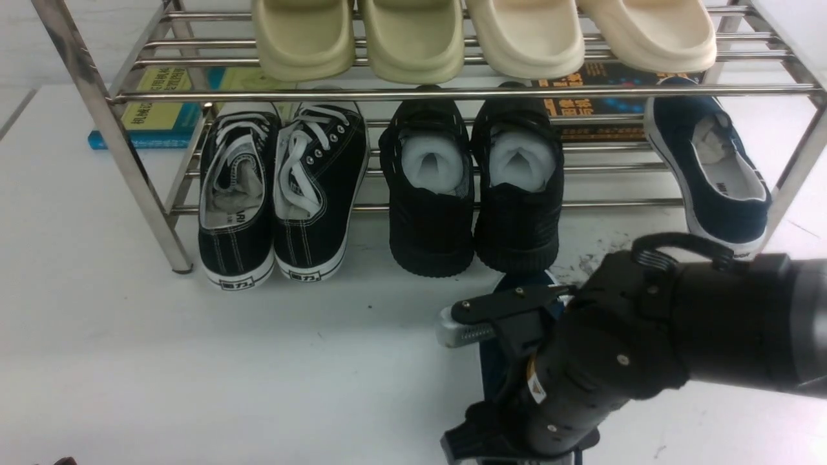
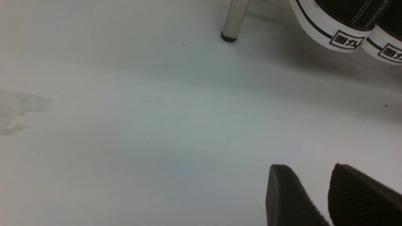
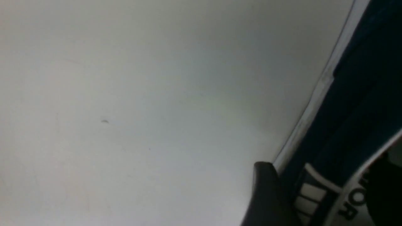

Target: Take the shoes off the shelf with your hand on the white table.

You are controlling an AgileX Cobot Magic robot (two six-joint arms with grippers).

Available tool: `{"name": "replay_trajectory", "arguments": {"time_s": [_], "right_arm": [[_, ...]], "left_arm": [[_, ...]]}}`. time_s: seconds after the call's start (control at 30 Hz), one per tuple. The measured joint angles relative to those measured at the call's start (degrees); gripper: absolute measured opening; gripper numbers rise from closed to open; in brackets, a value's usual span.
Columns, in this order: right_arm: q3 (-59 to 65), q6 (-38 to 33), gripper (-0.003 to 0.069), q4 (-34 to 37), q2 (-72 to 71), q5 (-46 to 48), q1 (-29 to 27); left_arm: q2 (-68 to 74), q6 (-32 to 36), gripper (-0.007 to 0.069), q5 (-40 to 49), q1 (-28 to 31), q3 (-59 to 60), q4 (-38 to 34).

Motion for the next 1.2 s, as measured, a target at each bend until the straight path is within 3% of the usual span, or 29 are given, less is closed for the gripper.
{"name": "replay_trajectory", "arguments": {"time_s": [0.1, 0.5, 0.8, 0.97, 1.2], "right_arm": [[-4.75, -2.04, 0.0507, -0.15, -1.07, 6.95, -0.07], [-21.15, -12.39, 0.0521, -1.22, -6.57, 27.10, -0.07], [-23.55, -16.11, 0.0496, -8.19, -15.20, 30.46, -0.07], [-23.80, -16.22, 0.0373, -10.83, -20.05, 31.02, -0.07], [-23.78, -16.22, 0.0043, -13.01, -26.68, 31.14, -0.07]], "left_arm": [[0.00, 0.00, 0.0240, 0.00, 0.00, 0.00, 0.00], [0.00, 0.00, 0.0240, 0.00, 0.00, 0.00, 0.00], [0.00, 0.00, 0.0240, 0.00, 0.00, 0.00, 0.00], [0.00, 0.00, 0.0240, 0.00, 0.00, 0.00, 0.00], [0.00, 0.00, 0.0240, 0.00, 0.00, 0.00, 0.00]]}}
